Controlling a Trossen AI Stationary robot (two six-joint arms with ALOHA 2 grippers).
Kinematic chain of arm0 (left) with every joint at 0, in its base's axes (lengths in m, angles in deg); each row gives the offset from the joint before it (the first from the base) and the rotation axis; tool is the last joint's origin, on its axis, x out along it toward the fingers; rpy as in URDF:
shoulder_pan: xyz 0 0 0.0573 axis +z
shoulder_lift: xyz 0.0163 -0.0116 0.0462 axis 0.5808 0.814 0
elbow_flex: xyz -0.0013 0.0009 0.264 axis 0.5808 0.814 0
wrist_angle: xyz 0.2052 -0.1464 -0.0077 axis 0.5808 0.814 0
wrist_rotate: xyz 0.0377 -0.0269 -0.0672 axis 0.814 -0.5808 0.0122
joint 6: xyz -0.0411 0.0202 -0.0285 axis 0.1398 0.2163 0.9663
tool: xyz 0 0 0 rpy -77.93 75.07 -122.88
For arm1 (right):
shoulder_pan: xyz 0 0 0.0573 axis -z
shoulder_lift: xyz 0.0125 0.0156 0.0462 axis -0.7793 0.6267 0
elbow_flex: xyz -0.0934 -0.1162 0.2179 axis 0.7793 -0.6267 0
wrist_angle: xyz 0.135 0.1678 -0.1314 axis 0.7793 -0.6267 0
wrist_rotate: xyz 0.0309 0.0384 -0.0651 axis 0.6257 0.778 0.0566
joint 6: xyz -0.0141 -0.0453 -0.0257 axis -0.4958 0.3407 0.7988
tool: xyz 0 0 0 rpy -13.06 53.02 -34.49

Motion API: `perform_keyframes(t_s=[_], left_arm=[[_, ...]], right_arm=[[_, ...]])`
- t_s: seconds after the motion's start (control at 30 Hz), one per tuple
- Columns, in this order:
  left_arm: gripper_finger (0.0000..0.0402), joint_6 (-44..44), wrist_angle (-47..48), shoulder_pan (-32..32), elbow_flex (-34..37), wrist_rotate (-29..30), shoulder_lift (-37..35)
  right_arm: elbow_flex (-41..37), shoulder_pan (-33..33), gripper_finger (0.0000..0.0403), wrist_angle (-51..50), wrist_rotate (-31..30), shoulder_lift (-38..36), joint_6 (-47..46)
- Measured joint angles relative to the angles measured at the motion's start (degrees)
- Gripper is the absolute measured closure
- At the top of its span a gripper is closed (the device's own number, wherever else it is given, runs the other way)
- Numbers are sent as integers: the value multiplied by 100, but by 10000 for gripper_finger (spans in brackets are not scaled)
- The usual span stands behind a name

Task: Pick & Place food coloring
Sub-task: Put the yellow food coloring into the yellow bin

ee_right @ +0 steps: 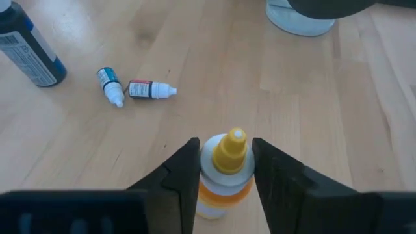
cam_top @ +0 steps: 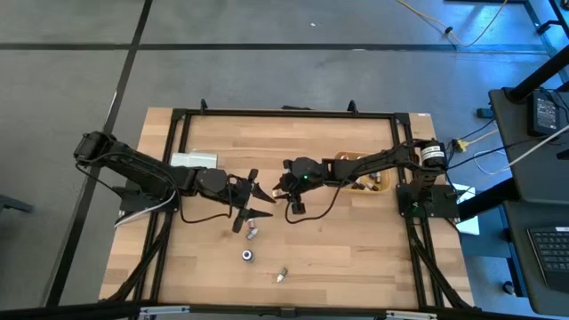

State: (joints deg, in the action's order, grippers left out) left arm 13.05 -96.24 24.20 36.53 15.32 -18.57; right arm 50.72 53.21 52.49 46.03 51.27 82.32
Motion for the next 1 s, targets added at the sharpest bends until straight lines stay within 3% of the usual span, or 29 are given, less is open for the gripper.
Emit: perform_keyframes(t_s=[0.43,0.77,1.0], left_arm=[[217,0,57,0,2,0,0],[216,-2,168,4,0,0,0],[217,0,169,6,2,1,2]], right_arm=[[-2,0,229,-18,-4,-2,19],[-2,0,282,-138,-4,-7,24],[-13,-36,282,-587,-11,-363,172]])
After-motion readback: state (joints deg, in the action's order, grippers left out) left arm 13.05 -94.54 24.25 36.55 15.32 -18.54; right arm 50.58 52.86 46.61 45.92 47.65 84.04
